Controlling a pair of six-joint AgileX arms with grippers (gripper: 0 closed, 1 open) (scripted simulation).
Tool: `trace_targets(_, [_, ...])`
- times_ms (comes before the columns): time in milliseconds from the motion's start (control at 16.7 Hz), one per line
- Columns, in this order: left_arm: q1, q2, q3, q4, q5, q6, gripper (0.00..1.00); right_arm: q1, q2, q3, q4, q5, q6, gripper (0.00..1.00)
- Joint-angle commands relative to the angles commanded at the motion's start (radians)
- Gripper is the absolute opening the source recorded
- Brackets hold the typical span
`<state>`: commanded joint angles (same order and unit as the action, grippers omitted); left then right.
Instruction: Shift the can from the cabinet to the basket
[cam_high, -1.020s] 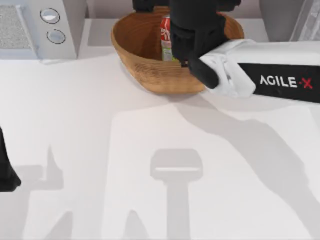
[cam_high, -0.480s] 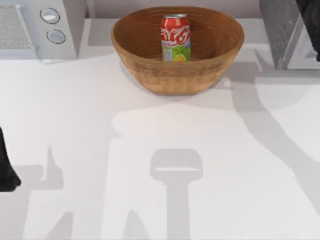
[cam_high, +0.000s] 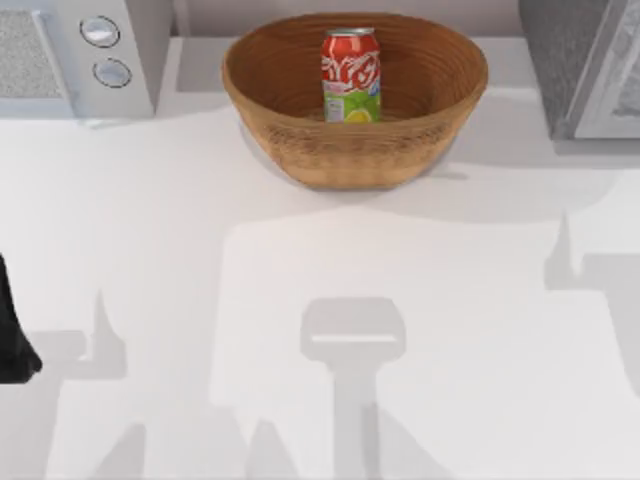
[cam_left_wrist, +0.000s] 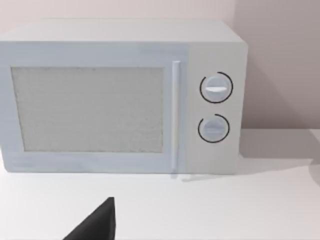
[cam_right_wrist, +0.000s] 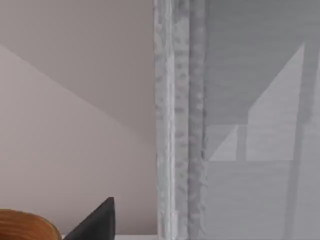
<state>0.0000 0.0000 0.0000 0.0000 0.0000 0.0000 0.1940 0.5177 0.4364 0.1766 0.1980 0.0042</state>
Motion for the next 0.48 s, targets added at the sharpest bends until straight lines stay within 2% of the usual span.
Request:
trace_targets(240, [0.0, 0.0, 0.0, 0.0, 0.0, 0.0, 1.0, -0.115, -0.333, -0.263, -0.105, -0.118, -0.003, 1.0])
trace_targets(480, [0.0, 0.0, 0.0, 0.0, 0.0, 0.0, 1.0, -0.185, -0.499, -0.418, -0.168, -0.189, -0.004, 1.0])
